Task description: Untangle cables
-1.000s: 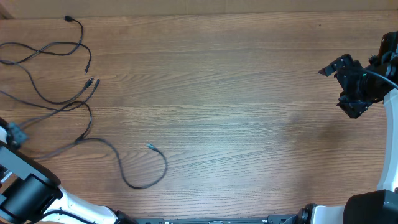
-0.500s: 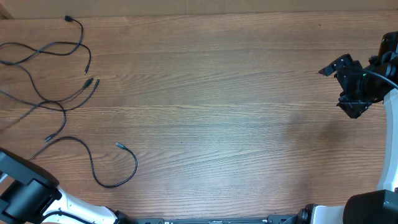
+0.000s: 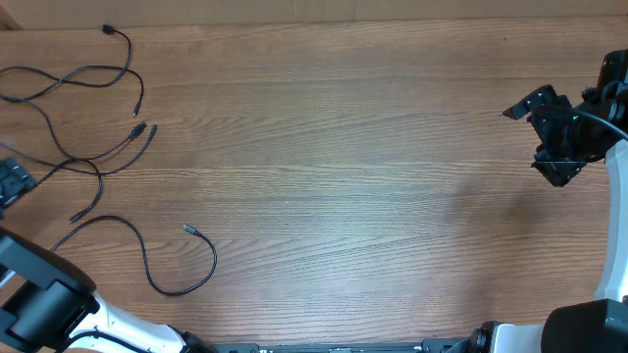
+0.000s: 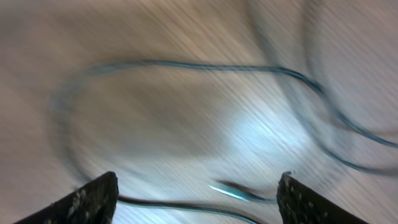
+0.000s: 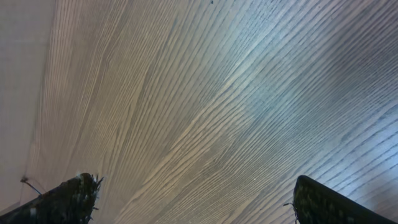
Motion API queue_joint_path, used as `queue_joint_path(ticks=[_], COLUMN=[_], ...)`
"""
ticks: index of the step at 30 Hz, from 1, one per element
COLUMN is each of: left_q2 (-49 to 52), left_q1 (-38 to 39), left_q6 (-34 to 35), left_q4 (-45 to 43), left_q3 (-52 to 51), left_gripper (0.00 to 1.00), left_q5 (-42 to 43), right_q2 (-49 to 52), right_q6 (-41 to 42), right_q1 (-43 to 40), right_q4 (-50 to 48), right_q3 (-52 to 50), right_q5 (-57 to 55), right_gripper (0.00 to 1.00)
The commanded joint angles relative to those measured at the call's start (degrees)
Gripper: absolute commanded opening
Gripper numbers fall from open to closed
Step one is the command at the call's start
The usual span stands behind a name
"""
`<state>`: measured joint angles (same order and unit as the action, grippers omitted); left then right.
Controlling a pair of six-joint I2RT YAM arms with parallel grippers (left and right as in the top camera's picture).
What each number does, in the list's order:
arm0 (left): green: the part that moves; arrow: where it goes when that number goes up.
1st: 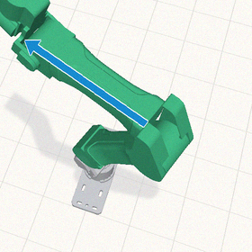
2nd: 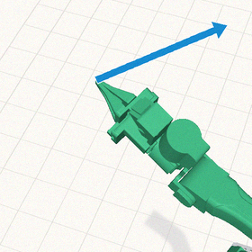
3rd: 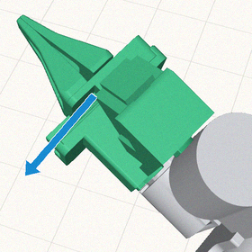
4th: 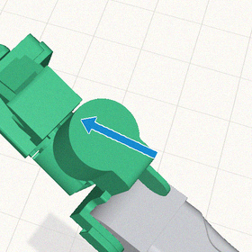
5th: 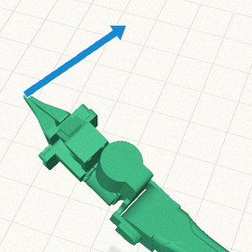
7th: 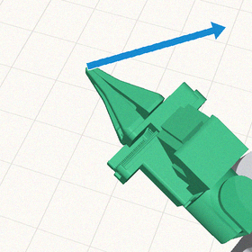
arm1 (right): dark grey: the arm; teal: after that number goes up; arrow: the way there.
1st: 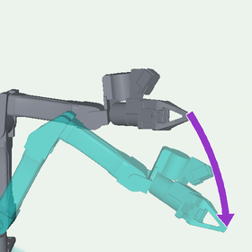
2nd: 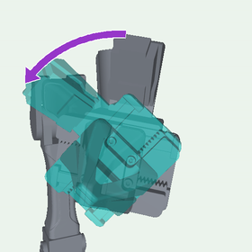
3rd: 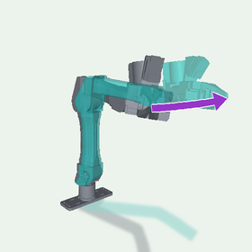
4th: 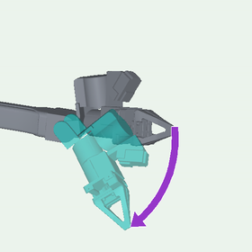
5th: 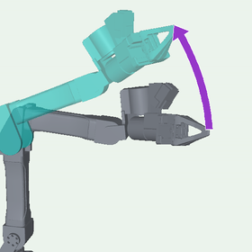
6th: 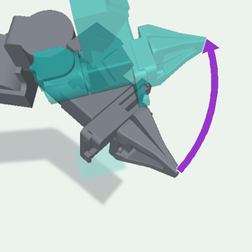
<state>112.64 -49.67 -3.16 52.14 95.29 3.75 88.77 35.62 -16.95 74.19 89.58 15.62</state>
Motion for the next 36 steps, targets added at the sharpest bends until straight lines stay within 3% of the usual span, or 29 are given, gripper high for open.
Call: queue_joint_path(ticks=[1, 9, 14, 20, 26, 32, 34, 36], left_q2=[0.20, 0.20, 0.20, 0.20, 0.20, 0.20, 0.20, 0.17], left_q1=[2.34, 7.26, 9.60, 9.75, 9.75, 9.99, 9.94, 9.94], left_q6=[3.17, 3.17, 3.15, 1.51, -2.67, -2.64, -2.60, -2.62], left_q4=[2.91, 1.86, -3.91, -10.84, -17.86, -18.82, -18.64, -18.08], left_q3=[-0.28, -8.15, -13.84, -17.86, -22.25, -22.88, -22.86, -22.80], left_gripper=[0.81, 0.76, 0.75, 0.82, 0.81, 0.46, 0.44, 0.33], left_q5=[11.08, 7.48, 1.90, 1.97, 2.99, 3.76, 3.43, 2.93], right_q2=[-0.57, -0.57, -0.57, -0.57, -0.57, -0.57, -0.57, -0.57], right_q6=[-0.02, -0.02, -0.02, -0.02, -0.02, -0.02, -0.02, -0.02], right_q1=[-0.07, -0.07, -0.07, -0.07, -0.07, -0.07, -0.07, -0.07], right_q4=[-0.17, -0.17, -0.17, -0.17, -0.17, -0.17, -0.17, -0.17], right_q3=[0.85, 0.85, 0.85, 0.85, 0.85, 0.85, 0.85, 0.85], right_q5=[-0.59, -0.61, -0.59, -0.59, -0.59, -0.59, -0.59, -0.59], right_gripper=[1.00, 1.00, 1.00, 1.00, 1.00, 1.00, 1.00, 1.00])
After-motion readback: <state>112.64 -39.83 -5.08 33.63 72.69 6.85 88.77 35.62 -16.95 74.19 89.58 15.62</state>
